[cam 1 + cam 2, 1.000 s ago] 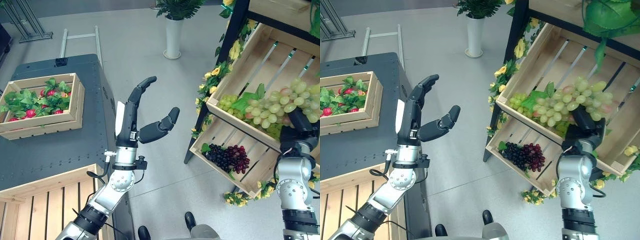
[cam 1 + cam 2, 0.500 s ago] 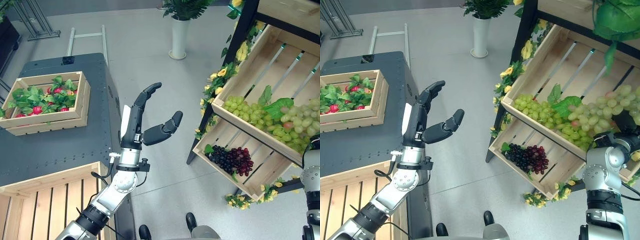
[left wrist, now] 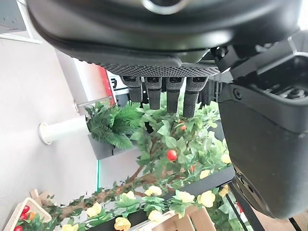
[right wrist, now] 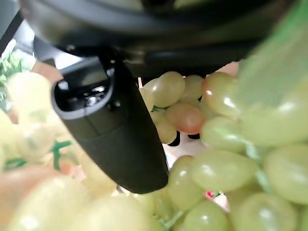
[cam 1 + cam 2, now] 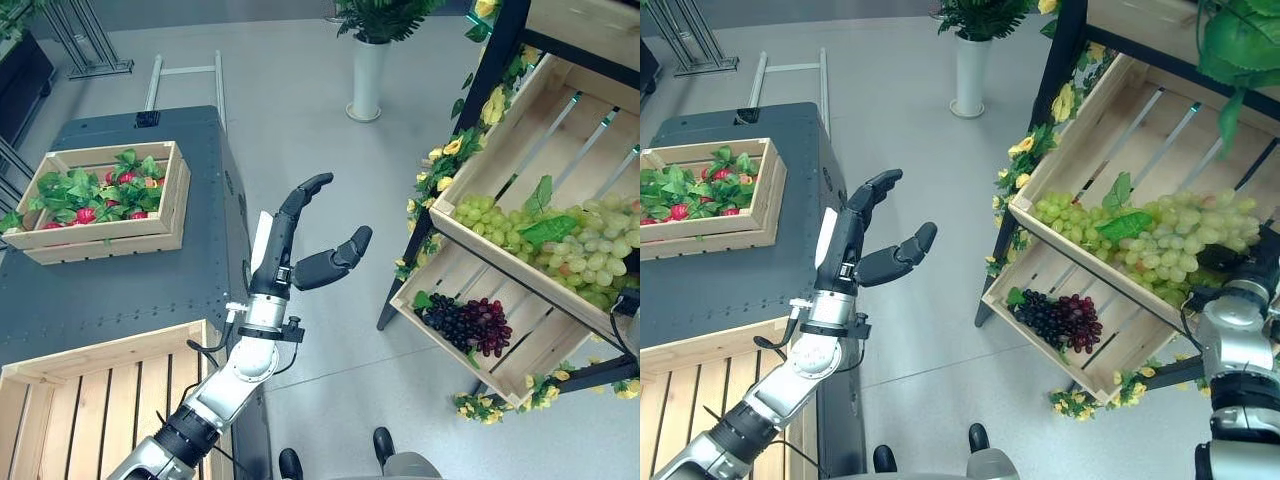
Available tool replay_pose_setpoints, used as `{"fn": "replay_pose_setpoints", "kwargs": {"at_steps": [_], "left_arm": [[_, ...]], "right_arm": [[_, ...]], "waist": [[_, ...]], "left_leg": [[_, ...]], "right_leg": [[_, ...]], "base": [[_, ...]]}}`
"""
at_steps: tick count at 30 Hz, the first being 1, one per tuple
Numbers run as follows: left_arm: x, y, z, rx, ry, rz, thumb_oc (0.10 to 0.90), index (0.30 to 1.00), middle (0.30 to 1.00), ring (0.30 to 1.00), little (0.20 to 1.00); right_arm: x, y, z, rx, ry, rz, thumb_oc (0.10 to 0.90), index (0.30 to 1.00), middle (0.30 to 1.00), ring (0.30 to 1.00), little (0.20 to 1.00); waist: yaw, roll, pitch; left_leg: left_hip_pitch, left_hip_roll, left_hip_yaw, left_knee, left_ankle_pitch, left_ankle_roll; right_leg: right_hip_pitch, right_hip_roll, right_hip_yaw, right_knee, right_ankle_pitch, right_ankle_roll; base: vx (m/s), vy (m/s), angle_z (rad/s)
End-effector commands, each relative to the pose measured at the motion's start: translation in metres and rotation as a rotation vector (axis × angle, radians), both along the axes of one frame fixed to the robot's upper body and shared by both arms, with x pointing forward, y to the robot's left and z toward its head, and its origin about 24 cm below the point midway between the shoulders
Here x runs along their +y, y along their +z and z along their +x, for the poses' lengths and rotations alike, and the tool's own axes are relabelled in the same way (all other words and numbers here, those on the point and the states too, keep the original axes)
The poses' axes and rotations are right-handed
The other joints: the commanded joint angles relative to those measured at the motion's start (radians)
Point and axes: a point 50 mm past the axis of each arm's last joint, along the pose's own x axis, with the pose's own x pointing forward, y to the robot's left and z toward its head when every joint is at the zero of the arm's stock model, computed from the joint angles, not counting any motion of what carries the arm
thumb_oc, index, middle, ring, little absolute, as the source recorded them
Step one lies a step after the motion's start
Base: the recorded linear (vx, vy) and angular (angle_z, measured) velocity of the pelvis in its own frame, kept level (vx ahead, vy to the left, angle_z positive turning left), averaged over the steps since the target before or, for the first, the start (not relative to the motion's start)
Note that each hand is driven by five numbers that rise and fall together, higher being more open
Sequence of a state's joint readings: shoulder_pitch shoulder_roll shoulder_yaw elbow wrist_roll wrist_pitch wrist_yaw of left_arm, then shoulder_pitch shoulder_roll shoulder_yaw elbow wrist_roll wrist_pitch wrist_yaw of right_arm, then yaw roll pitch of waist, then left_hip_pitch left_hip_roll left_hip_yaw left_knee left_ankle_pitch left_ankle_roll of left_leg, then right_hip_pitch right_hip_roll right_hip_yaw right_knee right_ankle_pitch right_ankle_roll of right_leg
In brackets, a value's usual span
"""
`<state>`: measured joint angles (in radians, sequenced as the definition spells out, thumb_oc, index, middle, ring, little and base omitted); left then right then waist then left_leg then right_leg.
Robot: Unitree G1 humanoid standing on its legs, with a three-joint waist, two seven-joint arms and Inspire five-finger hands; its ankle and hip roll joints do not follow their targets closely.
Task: Pick up the fruits from the basket on one side to the basket on the other side
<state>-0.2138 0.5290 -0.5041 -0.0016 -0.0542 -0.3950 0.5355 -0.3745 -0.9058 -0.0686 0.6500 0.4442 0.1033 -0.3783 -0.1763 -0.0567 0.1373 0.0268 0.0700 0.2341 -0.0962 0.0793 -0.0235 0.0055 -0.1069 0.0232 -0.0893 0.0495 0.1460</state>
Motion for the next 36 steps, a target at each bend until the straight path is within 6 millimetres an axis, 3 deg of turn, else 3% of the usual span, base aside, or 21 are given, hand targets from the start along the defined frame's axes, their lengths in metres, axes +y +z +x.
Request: {"fn": "replay_pose_setpoints", "kwargs": {"at_steps": [1,12,20,24,29,36], "left_arm": [[-0.023,0.052,0.012,-0.228,-0.129,-0.039,0.8,0.9,0.9,0.9,0.9],[-0.037,0.055,0.003,-0.231,-0.301,-0.034,0.8,0.9,0.9,0.9,0.9],[-0.043,0.055,-0.002,-0.233,-0.376,-0.026,0.8,0.9,0.9,0.9,0.9],[-0.045,0.054,-0.005,-0.229,-0.391,-0.026,0.8,0.9,0.9,0.9,0.9],[-0.047,0.054,-0.006,-0.227,-0.403,-0.022,0.8,0.9,0.9,0.9,0.9],[-0.046,0.056,-0.005,-0.229,-0.397,-0.022,0.8,0.9,0.9,0.9,0.9]], "right_arm": [[0.0,0.063,0.022,-0.004,0.092,-0.252,0.8,0.9,0.9,0.9,0.9],[0.002,0.083,0.022,0.191,0.054,-0.548,0.8,0.9,0.9,0.9,0.9],[0.004,0.119,0.02,0.419,0.091,-0.917,0.8,0.9,0.9,0.9,0.9],[0.007,0.135,0.014,0.572,0.119,-1.183,0.8,0.9,0.9,0.9,0.9],[0.012,0.145,0.011,0.617,0.124,-1.339,0.8,0.9,0.9,0.9,0.9],[0.028,0.158,0.008,0.537,0.13,-1.48,0.8,0.9,0.9,0.9,0.9]], "waist": [[0.064,-0.022,-0.08],[0.041,-0.023,-0.074],[0.008,-0.025,-0.075],[-0.015,-0.03,-0.085],[-0.03,-0.032,-0.093],[-0.051,-0.03,-0.104]], "left_leg": [[0.032,0.033,-0.051,0.009,-0.094,-0.034],[0.032,0.034,-0.027,0.009,-0.095,-0.032],[0.036,0.041,0.007,0.009,-0.099,-0.035],[0.041,0.045,0.028,0.009,-0.101,-0.035],[0.042,0.05,0.044,0.009,-0.103,-0.037],[0.043,0.054,0.06,0.009,-0.106,-0.036]], "right_leg": [[-0.03,0.053,-0.075,0.002,0.031,-0.029],[-0.037,0.056,-0.053,0.002,0.037,-0.019],[-0.046,0.067,-0.016,0.002,0.039,-0.012],[-0.051,0.074,0.007,0.002,0.039,-0.009],[-0.056,0.079,0.018,0.002,0.04,-0.004],[-0.062,0.086,0.035,0.002,0.039,0.0]], "base": [[-0.01,-0.009,0.06],[-0.02,0.0,0.0],[-0.03,0.012,-0.07],[0.0,0.015,-0.07],[-0.01,0.006,-0.08],[0.0,0.007,-0.07]]}}
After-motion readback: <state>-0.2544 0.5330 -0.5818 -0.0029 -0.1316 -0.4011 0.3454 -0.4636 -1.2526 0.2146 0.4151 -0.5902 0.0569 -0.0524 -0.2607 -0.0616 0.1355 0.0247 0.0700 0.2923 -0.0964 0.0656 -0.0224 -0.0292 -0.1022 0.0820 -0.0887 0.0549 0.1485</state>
